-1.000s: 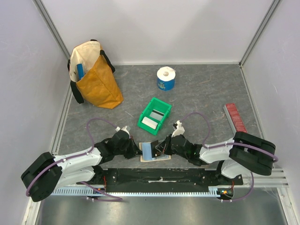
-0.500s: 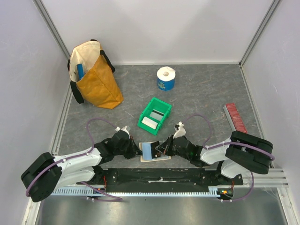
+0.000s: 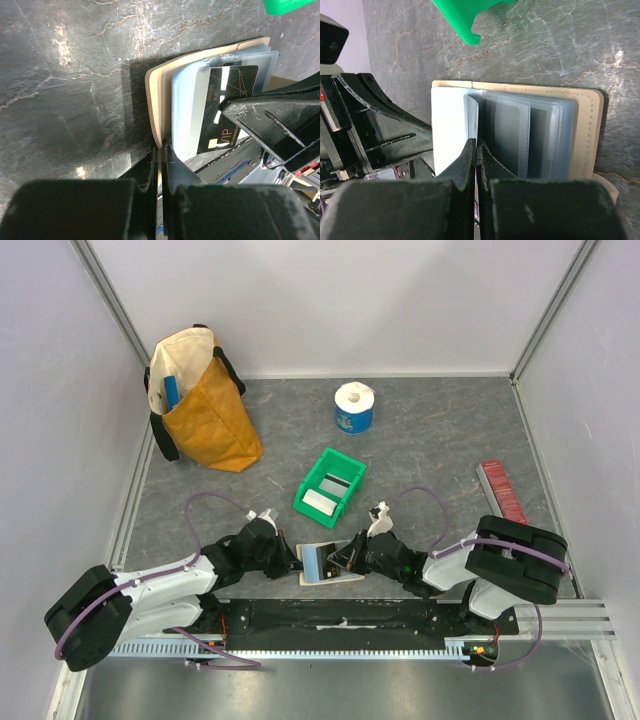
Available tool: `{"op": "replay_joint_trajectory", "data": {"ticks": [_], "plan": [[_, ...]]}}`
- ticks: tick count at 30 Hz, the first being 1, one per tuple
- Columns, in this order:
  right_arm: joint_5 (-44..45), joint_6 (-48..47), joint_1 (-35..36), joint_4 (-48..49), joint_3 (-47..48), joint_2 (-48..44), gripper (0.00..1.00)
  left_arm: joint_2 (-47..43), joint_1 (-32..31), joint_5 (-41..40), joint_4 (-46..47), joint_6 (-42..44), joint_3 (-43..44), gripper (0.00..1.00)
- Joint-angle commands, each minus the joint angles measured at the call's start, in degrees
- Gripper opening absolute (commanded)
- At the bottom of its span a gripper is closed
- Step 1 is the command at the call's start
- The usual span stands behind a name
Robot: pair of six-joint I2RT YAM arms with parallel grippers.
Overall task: Put the credit cards into the card holder
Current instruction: Insert the credit card into the card holder.
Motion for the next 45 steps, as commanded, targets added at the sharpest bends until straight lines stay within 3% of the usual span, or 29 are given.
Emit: {"op": "replay_joint_trajectory", "data": {"ticks": [1,11,17,21,26,28,45], "plan": [[-1.35,-0.59,0.66,-4.01,0.20,2.02,0.00,-0.30,-0.02,-0.58,-0.34,0.02,-0.76,0.02],[-4.33,-0.50,1.01,-3.21,1.51,4.39,0.00,-0.03,0.07,-0.58,0.18,0.02,-0.85,0.02],[-4.08,-1.91,1.45,-7.42,4.06,3.96,0.02,-0.38,0.07,-0.58,0.10,0.11,-1.02,0.02],[0.48,-3.93,1.45,-16.29,5.11,-1.04,0.12,-0.65,0.07,-0.67,0.01,-0.07,-1.11,0.02],[5.85,-6.30,1.45,-27.72,7.05,-7.55,0.37,-0.47,0.07,-0.67,0.01,0.20,-1.11,0.02],[6.82,-6.74,1.45,-29.49,7.31,-9.05,0.43,-0.39,-0.02,-0.59,0.01,0.29,-1.02,0.02],[1.99,-8.15,2.41,-26.07,10.74,-2.73,0.43,-0.47,0.16,-0.50,-0.17,0.29,-0.93,0.02]]}}
